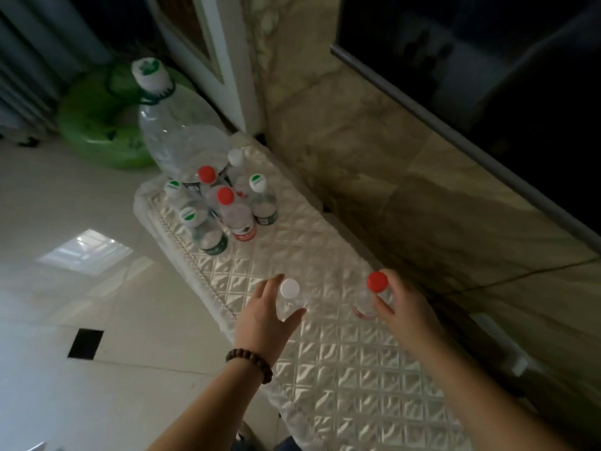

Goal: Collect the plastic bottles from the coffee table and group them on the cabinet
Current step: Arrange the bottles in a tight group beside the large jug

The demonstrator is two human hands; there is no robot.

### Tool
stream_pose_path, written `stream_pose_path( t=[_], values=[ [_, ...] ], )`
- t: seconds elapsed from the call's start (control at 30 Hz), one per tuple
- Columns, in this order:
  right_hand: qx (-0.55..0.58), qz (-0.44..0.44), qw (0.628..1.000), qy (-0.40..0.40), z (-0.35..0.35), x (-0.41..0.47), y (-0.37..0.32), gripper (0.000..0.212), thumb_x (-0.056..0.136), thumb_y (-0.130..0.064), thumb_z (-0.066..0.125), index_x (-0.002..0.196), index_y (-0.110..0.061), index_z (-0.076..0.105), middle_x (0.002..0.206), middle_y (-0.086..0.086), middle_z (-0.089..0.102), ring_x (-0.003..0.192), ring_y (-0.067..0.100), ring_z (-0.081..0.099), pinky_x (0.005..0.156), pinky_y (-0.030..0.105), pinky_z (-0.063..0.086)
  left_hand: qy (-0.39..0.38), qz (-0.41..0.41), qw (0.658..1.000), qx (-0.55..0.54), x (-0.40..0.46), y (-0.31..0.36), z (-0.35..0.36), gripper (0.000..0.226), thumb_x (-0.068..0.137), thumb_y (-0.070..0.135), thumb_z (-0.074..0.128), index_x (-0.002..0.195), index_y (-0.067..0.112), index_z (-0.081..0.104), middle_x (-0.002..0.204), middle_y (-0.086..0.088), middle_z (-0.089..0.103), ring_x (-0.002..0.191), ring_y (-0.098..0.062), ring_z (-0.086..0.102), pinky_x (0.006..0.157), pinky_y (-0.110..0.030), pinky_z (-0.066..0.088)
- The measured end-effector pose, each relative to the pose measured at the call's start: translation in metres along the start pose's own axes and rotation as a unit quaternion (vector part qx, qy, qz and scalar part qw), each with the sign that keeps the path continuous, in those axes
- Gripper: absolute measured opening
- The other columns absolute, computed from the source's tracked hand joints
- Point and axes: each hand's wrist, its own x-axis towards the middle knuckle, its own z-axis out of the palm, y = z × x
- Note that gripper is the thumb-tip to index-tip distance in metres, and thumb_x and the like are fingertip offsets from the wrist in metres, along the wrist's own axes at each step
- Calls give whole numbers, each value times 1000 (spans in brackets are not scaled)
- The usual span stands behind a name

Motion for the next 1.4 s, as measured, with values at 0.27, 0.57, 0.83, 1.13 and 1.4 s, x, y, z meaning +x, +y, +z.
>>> stream_pose_path(
  t=[0.27,0.57,0.83,1.13,1.4],
  values=[
    [71,-100,992,10,1,57,-80,41,89,-23,62,128,-17,49,107,-3,51,98,14,51,76,23,34,78,-42,996,-31,41,-27,-29,67,74,40,76,133,24,48,129,2,53,109,-18,57,89,-32,49],
    [57,-182,981,-33,52,114,-154,34,88,-34,59,119,-28,47,109,-2,57,96,16,56,76,35,51,104,-52,991,-68,81,-54,-31,70,71,29,79,134,23,49,127,2,52,110,-17,55,89,-23,43],
    [50,-184,980,-50,65,122,-166,44,85,-34,65,122,-27,43,108,-7,52,97,12,54,75,30,50,65,-135,981,-127,77,-57,-22,92,69,41,79,141,25,24,143,4,38,128,-13,41,103,-28,39],
    [59,-173,979,-95,68,129,-176,45,84,-31,68,122,-26,44,108,-2,57,96,14,54,79,29,46,98,-144,977,-123,79,-67,-26,76,75,39,75,138,22,35,137,6,46,122,-12,46,95,-20,38],
    [66,-190,973,-109,77,132,-189,48,84,-19,69,126,-23,46,124,1,53,110,18,53,89,29,45,118,-170,967,-151,79,-80,-34,77,71,28,80,133,21,37,130,1,52,115,-18,52,92,-27,43]
  ],
)
